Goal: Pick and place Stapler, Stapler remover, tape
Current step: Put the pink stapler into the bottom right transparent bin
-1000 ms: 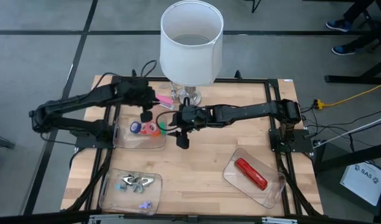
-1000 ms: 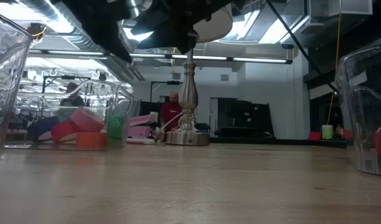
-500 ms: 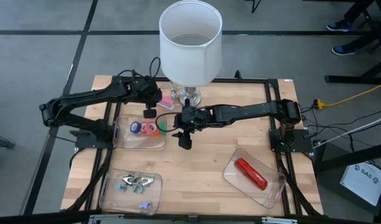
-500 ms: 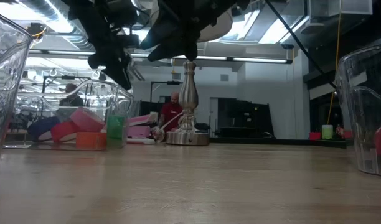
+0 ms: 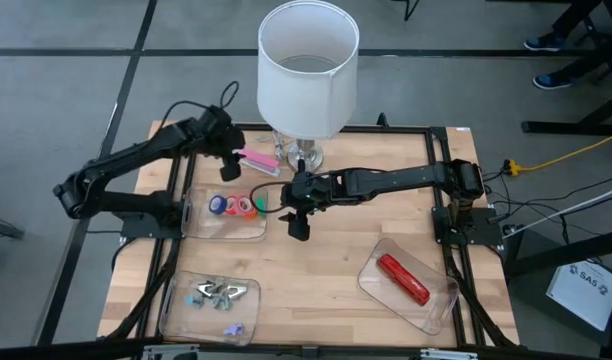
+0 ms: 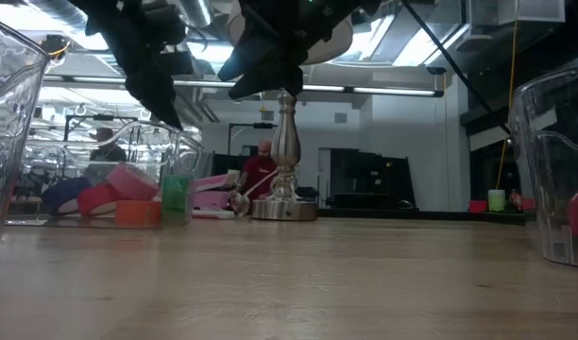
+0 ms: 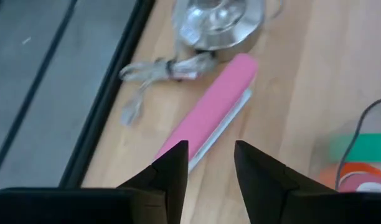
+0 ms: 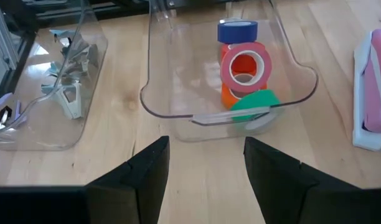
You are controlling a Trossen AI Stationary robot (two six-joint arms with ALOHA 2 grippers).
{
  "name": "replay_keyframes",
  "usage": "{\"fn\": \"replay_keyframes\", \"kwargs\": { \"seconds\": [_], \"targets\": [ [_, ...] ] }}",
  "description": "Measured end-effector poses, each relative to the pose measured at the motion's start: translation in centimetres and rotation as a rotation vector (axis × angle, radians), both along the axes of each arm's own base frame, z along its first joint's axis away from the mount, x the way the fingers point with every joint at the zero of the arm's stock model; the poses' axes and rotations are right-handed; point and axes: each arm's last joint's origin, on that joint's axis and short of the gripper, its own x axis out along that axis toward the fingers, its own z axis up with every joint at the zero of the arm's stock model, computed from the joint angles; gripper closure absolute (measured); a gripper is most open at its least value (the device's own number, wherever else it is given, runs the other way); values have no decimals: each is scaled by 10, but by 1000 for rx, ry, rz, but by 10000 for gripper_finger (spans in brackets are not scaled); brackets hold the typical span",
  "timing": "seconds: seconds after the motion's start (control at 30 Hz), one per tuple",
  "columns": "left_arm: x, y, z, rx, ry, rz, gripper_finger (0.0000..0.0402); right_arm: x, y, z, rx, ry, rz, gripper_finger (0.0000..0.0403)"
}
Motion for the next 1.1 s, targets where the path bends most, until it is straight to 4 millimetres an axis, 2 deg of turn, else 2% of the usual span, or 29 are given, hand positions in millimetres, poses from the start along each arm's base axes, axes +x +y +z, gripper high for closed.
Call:
{"fn": "replay_keyframes", "kwargs": {
  "seconds": [0.17, 0.4, 0.6, 0.87, 1.1],
  "targets": [
    [0, 10, -7, -49, -25, -60, 255, 0, 0, 0, 17, 1, -15, 194],
    [7, 19, -21, -64, 29, -136, 194, 0, 2, 0, 16, -1, -10, 194],
    [16, 31, -34, -18, 86, -101, 148, -1, 2, 0, 12, 8, 4, 195],
    [27, 41, -61, -68, 172, -149, 145, -1, 1, -1, -26, 11, 39, 195],
    [39, 54, -82, -37, 196, -202, 146, -1, 1, -1, -39, 10, 51, 195]
  ]
}}
